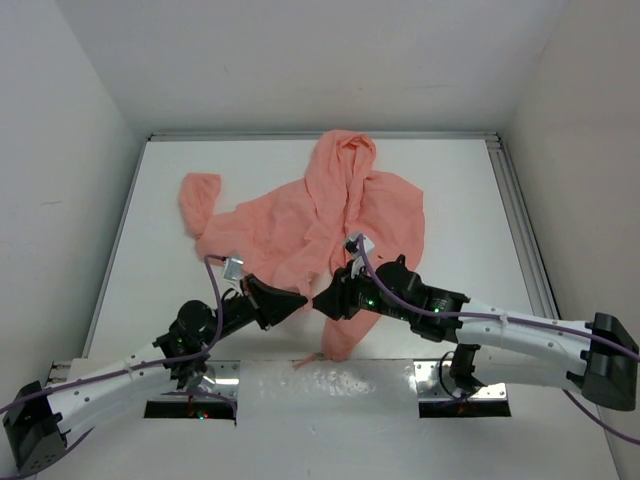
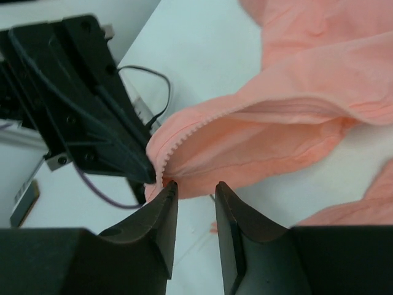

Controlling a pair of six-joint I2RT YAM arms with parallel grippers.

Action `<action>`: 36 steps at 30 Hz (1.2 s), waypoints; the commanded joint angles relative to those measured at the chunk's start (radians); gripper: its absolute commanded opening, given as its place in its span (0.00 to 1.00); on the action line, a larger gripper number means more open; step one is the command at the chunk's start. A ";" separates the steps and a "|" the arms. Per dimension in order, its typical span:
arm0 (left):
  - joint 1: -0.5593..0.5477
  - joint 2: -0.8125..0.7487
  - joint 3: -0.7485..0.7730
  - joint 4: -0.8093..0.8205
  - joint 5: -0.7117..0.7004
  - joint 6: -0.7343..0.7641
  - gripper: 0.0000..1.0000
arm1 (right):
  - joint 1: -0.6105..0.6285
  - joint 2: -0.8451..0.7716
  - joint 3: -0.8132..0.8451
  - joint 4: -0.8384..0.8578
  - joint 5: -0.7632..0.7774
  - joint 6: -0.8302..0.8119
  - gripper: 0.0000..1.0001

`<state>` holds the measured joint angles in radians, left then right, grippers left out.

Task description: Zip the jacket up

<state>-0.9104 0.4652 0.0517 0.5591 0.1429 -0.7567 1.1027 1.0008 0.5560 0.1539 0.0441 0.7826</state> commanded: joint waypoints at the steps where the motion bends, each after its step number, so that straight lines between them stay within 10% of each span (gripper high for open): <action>1: -0.004 0.003 -0.073 0.071 0.020 0.013 0.00 | 0.002 0.004 -0.002 0.111 -0.122 0.014 0.31; 26: -0.004 0.047 -0.061 0.102 0.066 0.020 0.00 | 0.002 -0.036 0.005 0.087 -0.012 0.018 0.37; 36: -0.004 0.058 -0.061 0.111 0.121 0.030 0.00 | 0.000 -0.002 -0.007 0.200 -0.039 0.050 0.16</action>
<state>-0.9085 0.5247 0.0498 0.5903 0.1959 -0.7364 1.1038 0.9779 0.5129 0.2691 0.0044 0.8185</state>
